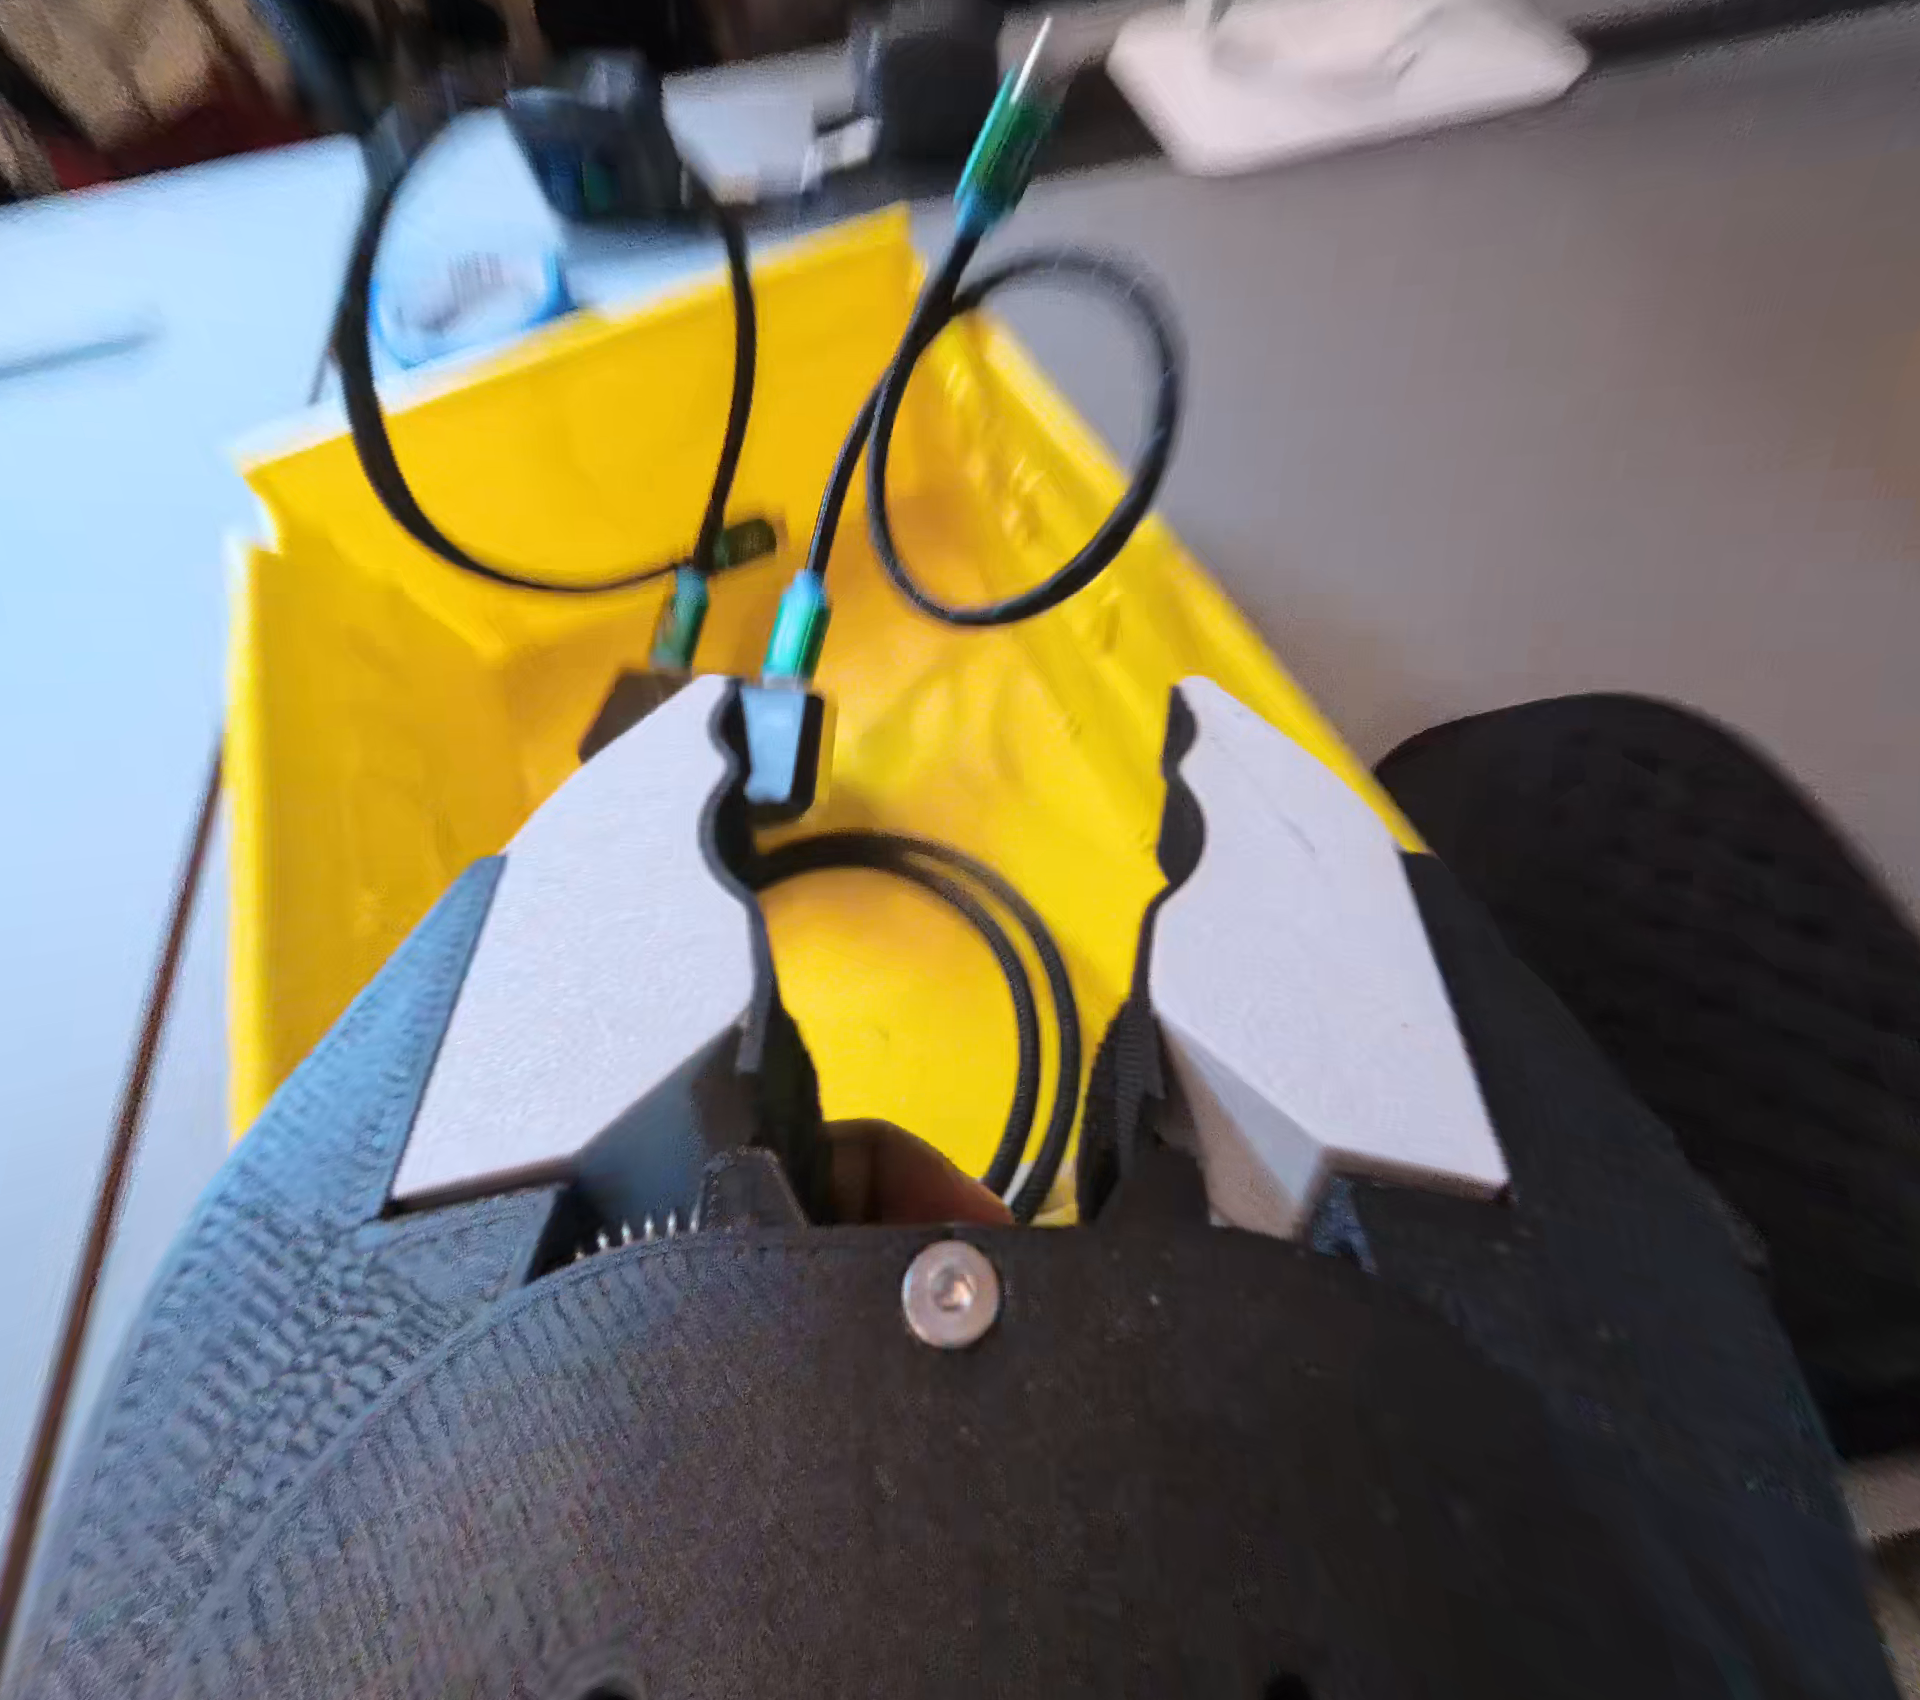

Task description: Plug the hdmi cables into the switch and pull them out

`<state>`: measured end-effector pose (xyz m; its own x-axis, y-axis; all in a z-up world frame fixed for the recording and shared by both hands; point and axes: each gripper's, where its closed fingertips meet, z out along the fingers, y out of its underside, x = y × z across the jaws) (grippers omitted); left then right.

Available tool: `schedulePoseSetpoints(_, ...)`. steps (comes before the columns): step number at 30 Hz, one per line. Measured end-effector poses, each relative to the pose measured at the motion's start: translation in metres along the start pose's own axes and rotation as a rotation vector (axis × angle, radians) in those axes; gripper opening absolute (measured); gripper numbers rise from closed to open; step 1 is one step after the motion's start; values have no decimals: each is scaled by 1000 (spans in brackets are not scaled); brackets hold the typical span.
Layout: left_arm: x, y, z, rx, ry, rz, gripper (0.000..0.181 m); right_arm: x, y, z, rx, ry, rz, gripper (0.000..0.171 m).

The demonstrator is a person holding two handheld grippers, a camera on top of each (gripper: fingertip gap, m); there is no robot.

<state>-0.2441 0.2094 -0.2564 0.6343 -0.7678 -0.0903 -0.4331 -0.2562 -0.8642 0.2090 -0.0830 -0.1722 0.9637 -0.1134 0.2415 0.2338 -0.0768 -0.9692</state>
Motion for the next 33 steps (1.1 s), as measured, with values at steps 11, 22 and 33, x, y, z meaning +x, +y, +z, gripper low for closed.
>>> schedulePoseSetpoints(11,-50,64,76,-328,-315,137,85,2,-2,3,66,15,50,42)
schedulePoseSetpoints(22,-80,76,85,-399,-537,286,58,13,5,-5,105,38,147,42)
schedulePoseSetpoints(33,-79,44,68,-261,-656,498,21,13,6,-14,121,40,163,42)
